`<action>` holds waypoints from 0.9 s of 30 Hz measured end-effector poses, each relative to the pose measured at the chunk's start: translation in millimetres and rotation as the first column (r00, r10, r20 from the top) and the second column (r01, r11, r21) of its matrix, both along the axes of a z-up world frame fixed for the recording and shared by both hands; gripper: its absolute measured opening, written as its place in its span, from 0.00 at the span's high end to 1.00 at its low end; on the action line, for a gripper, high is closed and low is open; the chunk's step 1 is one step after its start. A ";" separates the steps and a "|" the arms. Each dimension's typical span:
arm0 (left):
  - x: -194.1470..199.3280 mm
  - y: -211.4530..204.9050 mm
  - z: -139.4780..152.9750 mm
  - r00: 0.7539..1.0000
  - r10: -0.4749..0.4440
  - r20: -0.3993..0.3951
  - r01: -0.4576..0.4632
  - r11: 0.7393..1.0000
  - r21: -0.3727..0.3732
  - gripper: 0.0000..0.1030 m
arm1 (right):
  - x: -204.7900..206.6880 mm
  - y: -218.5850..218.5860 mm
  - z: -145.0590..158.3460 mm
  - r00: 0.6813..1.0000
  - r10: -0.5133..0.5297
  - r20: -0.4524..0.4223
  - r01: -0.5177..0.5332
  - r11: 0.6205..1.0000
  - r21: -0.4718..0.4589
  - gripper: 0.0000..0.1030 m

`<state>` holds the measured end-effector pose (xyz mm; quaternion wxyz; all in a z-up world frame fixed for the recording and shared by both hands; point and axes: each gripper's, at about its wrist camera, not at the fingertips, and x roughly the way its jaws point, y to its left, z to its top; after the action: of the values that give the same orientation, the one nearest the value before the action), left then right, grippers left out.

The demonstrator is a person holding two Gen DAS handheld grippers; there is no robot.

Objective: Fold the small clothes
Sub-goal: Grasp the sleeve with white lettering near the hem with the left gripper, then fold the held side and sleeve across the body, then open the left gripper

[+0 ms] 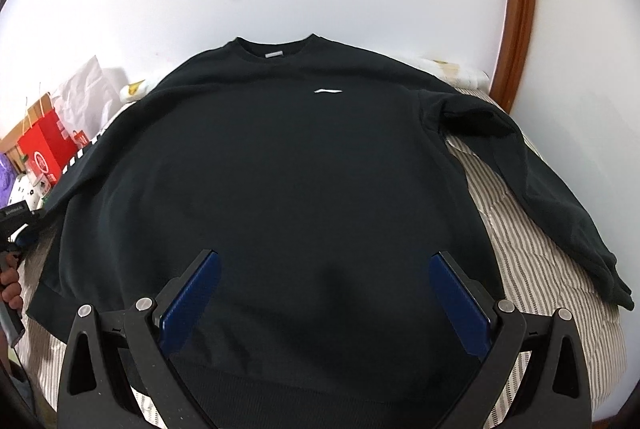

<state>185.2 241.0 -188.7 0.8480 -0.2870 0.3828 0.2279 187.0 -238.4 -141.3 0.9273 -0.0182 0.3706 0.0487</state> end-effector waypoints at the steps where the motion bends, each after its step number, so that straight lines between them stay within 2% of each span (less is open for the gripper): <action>1: 0.5 1.5 -0.6 1.000 -0.009 -0.003 0.009 1.000 -0.013 0.88 | 0.5 -2.0 -0.6 1.000 -0.002 -0.001 0.002 1.000 -0.001 0.01; 4: 0.2 1.9 7.5 1.000 -0.019 -0.004 0.019 1.000 -0.005 0.92 | 1.3 -6.5 -0.7 1.000 0.000 -0.002 0.000 1.000 0.006 0.01; 6: -1.9 -3.3 26.1 1.000 -0.029 0.007 0.029 0.998 0.058 0.92 | 0.5 -8.0 0.4 1.000 0.008 0.002 -0.008 1.000 0.013 0.01; 10: -1.6 -15.2 60.9 0.997 -0.067 0.034 0.062 0.989 0.137 0.92 | -0.8 -9.9 3.9 0.999 0.034 0.019 -0.035 0.999 0.017 0.01; 14: 7.8 -36.3 98.3 0.988 -0.139 0.065 0.121 0.969 0.217 0.92 | 1.1 -14.2 7.9 0.998 0.050 0.031 -0.052 0.998 0.040 0.01; 17: 20.0 -57.4 120.0 0.976 -0.206 0.075 0.181 0.951 0.251 0.92 | 2.6 -17.8 11.1 0.997 0.062 0.035 -0.064 0.997 0.043 0.01; 21: 44.1 -101.6 143.0 0.944 -0.320 0.079 0.280 0.905 0.320 0.92 | 5.9 -24.5 18.7 0.996 0.070 0.054 -0.072 0.997 0.036 0.01; 24: 65.6 -139.8 156.5 0.907 -0.413 0.087 0.358 0.862 0.360 0.93 | 9.0 -31.9 26.7 0.995 0.066 0.075 -0.069 0.997 0.026 0.01; 27: 88.6 -178.6 164.6 0.858 -0.505 0.096 0.441 0.819 0.367 0.94 | 10.7 -43.1 32.2 0.995 0.053 0.087 -0.056 0.998 0.035 0.01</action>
<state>273.7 62.4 -24.1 0.9463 -0.0555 0.3158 0.0421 197.7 -281.5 -109.1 0.9410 -0.0132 0.3287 0.0799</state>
